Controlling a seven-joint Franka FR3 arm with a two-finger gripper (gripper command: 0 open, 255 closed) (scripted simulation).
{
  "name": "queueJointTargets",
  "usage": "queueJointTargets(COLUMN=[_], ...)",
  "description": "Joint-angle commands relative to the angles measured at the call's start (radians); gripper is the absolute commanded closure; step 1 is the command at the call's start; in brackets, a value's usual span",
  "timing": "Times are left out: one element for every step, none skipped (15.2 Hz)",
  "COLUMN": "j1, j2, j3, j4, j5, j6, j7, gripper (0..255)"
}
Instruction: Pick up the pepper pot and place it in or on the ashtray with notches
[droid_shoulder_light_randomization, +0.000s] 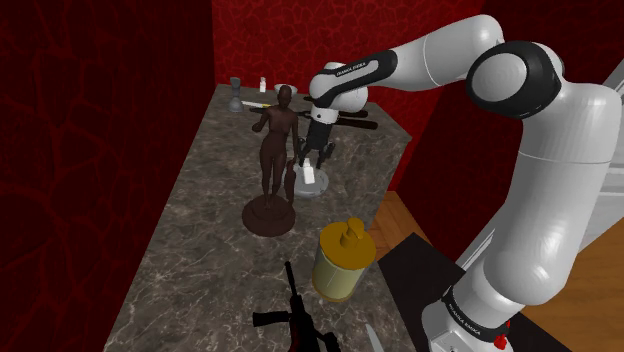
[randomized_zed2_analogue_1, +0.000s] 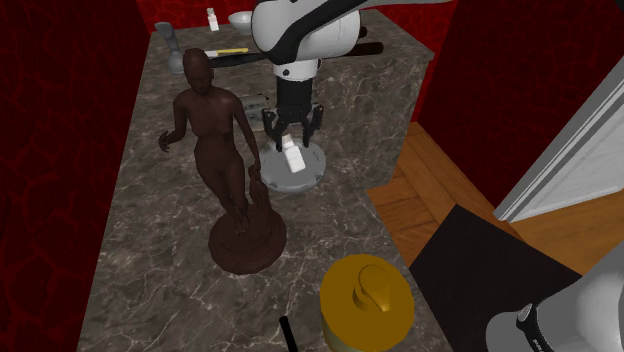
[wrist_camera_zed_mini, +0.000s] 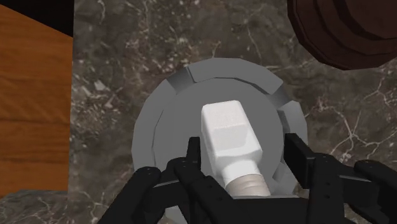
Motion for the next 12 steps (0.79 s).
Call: queueJointTargets(j1=[0.0, 0.0, 0.0, 0.0, 0.0, -0.003, -0.006, -0.01, -0.012, -0.012, -0.012, -0.012], j2=[0.0, 0.0, 0.0, 0.0, 0.0, -0.011, -0.021, -0.03, -0.036, -0.036, -0.036, -0.036], j3=[0.0, 0.0, 0.0, 0.0, 0.0, -0.002, -0.005, -0.007, -0.009, -0.009, -0.009, -0.009], j4=[0.0, 0.0, 0.0, 0.0, 0.0, 0.018, 0.038, 0.06, 0.078, 0.078, 0.077, 0.077], j5=[0.0, 0.0, 0.0, 0.0, 0.0, -0.003, -0.006, -0.009, -0.011, -0.011, -0.011, -0.011], j6=[0.0, 0.0, 0.0, 0.0, 0.0, -0.03, -0.06, -0.091, -0.115, -0.115, -0.115, -0.115], j7=[0.0, 0.0, 0.0, 0.0, 0.0, 0.002, 0.004, 0.006, 0.007, 0.007, 0.007, 0.007], gripper=[0, 0, 0, 0, 0, 0, 0, 0, 0, 0, 0, 0])
